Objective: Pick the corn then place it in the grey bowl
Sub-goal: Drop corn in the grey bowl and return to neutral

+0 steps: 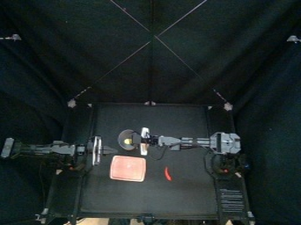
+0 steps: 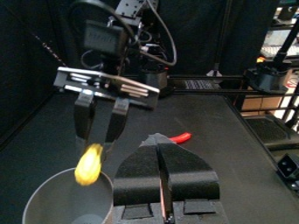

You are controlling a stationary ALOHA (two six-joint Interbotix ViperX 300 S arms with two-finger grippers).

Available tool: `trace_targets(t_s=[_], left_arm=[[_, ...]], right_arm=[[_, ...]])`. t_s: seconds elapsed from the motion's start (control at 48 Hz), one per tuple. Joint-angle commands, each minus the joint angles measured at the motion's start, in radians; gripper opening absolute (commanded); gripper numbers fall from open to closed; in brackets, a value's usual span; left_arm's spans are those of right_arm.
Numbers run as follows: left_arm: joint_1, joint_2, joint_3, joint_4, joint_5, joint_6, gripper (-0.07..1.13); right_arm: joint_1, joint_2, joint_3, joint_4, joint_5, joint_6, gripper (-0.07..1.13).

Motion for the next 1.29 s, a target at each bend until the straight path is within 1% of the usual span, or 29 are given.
trace_targets(t_s=[0.021,0.188,0.396,0.479,0.729,0.833,1.062,1.167,1.292], left_arm=[[0.0,0.002,-0.031,-0.002,-0.003,-0.002,-0.04],[0.0,0.0,-0.028,-0.002,-0.003,-0.002,-0.04],[0.002,0.0,-0.028,0.0,-0.005,0.0,-0.04],[0.002,0.0,-0.026,-0.002,-0.003,0.0,-0.04],[0.002,0.0,-0.025,-0.002,-0.003,0.0,-0.04],[0.002,-0.002,-0.025,0.0,-0.003,0.0,-0.04],[0.008,-0.017,-0.029,0.003,-0.005,0.0,-0.04],[0.011,-0.032,-0.029,0.003,-0.003,0.002,-0.04],[0.021,-0.049,-0.029,0.006,-0.005,0.002,-0.04]], right_arm=[[-0.02,0.026,-0.071,0.002,0.018,0.003,0.66],[-0.031,0.075,-0.112,0.012,0.04,0.002,0.79],[-0.035,0.057,-0.133,0.008,0.044,0.006,0.94],[-0.037,0.031,-0.135,-0.002,0.055,0.003,0.97],[-0.031,-0.135,-0.087,-0.049,0.103,0.008,0.97],[-0.028,-0.222,-0.034,-0.046,0.098,0.012,0.97],[0.014,-0.456,0.179,-0.035,0.015,0.035,0.97],[0.035,-0.575,0.296,-0.023,-0.054,0.046,0.97],[0.072,-0.729,0.457,0.009,-0.179,0.048,0.97]])
